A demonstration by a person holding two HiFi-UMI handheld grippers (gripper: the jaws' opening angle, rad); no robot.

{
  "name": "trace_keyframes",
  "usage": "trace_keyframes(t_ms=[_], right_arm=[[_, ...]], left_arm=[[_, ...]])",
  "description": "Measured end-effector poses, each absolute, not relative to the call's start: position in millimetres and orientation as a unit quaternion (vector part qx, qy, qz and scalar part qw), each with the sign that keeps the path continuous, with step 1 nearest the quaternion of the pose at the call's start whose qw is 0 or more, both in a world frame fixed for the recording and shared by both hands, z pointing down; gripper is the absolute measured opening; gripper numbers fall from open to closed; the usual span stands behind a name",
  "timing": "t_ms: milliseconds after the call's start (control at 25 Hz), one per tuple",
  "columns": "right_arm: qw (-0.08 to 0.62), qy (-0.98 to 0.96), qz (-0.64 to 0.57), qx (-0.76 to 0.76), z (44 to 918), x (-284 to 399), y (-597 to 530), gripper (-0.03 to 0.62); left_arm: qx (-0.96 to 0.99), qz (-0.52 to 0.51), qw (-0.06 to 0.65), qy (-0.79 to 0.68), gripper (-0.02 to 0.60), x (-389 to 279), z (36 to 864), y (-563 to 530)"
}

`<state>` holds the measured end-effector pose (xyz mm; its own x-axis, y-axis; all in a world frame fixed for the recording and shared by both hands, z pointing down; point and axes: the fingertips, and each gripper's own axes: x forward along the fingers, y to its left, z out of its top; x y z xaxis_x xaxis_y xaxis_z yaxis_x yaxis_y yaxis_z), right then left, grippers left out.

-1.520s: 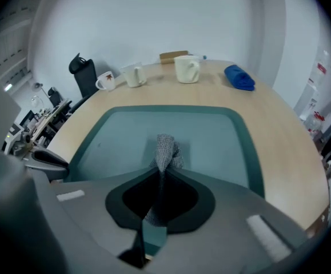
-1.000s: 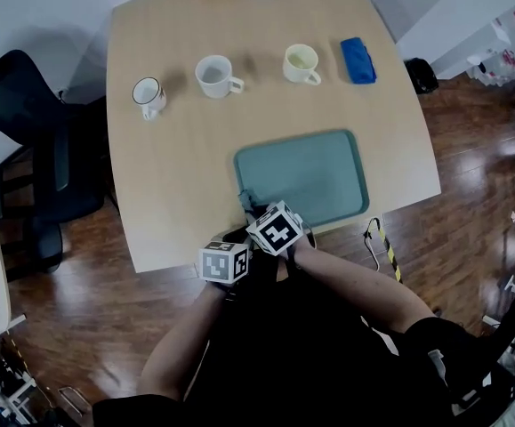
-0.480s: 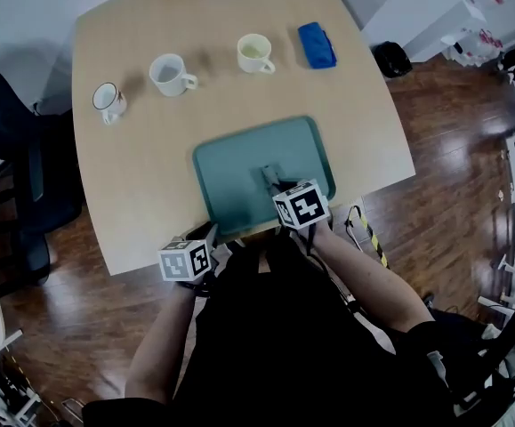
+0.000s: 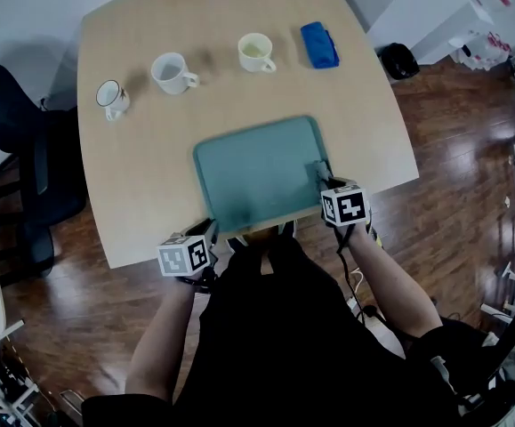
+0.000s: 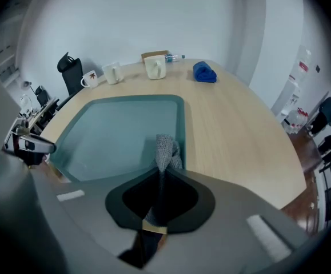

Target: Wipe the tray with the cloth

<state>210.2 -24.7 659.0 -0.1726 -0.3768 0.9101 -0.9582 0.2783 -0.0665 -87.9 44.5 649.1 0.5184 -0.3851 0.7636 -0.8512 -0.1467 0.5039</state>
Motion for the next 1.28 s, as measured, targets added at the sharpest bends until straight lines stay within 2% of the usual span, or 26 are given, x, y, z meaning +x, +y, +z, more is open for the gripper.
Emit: trace_keyframes(t_ms=[160,560,760,960,1280], right_arm=[[0.404,-0.701,0.36,0.465,655.3,165.5,-16.9,0.028],[0.443,-0.784,0.308,0.305,651.9,-12.1,26.4,0.028],[0.44,-0.801,0.308,0.265,652.0,-64.9,37.5,0.028],[0.439,-0.803,0.312,0.253,650.3,-72.4,38.2,0.028],[0.421,-0.812,0.279,0.293,637.6,-14.4,-32.1,0.028]], left_arm=[[0.722,0.234,0.493,-0.425,0.054,-87.3,648.8,42.6],[0.73,0.232,0.495,-0.409,0.057,-89.5,650.1,42.1],[0.731,0.234,0.496,-0.406,0.058,-91.1,649.5,41.2],[0.731,0.231,0.498,-0.406,0.06,-91.0,650.0,41.2],[0.719,0.221,0.499,-0.43,0.058,-88.6,651.1,42.1]])
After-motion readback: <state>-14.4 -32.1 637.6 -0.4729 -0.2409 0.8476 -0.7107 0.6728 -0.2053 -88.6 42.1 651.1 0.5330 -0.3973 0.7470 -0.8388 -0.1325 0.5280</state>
